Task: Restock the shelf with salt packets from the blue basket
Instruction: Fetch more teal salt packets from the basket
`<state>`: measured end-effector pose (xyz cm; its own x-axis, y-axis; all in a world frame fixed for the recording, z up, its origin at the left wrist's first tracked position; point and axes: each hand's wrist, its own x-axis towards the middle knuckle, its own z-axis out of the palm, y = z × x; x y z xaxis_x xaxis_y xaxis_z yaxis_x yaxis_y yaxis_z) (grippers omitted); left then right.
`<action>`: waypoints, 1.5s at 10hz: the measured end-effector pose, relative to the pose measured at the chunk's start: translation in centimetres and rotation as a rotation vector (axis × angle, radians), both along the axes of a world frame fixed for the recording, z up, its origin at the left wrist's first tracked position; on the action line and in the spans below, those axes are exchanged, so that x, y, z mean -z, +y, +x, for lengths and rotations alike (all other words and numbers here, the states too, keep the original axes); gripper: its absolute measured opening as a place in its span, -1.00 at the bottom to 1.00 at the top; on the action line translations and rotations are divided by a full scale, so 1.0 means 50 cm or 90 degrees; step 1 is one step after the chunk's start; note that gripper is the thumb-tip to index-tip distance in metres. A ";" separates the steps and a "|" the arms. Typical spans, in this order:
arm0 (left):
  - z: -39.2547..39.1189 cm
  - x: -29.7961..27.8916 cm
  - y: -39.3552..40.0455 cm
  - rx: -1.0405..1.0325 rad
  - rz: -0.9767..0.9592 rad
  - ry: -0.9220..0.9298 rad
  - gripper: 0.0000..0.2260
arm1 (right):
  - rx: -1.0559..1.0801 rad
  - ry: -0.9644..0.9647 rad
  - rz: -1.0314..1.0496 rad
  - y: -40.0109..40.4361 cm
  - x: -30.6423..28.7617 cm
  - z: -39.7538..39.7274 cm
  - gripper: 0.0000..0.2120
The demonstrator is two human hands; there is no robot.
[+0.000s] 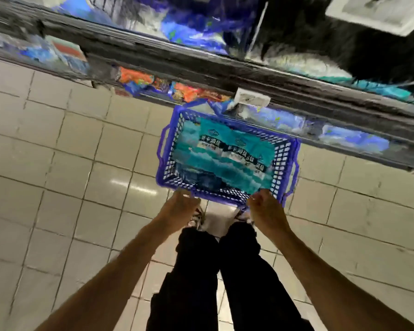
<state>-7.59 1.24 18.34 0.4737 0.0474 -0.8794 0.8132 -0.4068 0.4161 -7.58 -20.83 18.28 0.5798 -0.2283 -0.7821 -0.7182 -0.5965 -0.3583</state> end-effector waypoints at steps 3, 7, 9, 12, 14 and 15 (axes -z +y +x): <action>0.167 0.362 -0.040 0.112 0.226 -0.138 -0.58 | 0.101 -0.075 -0.020 -0.010 0.397 0.093 -0.52; 0.272 0.562 -0.078 0.175 0.342 -0.124 0.00 | 0.328 -0.059 0.091 0.029 0.550 0.202 -0.77; 0.280 0.548 -0.087 0.135 0.276 -0.087 -0.38 | 0.340 -0.026 0.191 0.004 0.537 0.182 -0.83; 0.204 0.473 -0.055 -0.059 -0.068 -0.003 -0.61 | 0.405 0.039 0.410 -0.046 0.467 0.079 -0.66; 0.083 0.360 0.015 -0.139 -0.241 0.117 -0.61 | 0.494 0.041 0.498 -0.050 0.325 -0.021 -0.53; 0.036 0.287 0.032 -0.191 -0.272 0.114 -0.67 | 0.522 0.031 0.522 -0.042 0.238 -0.062 -0.64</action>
<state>-5.81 2.84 3.99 0.3358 -0.2217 -0.9155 0.9407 0.0293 0.3379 -10.70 -22.94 6.37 0.4584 0.0645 -0.8864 -0.8052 0.4523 -0.3835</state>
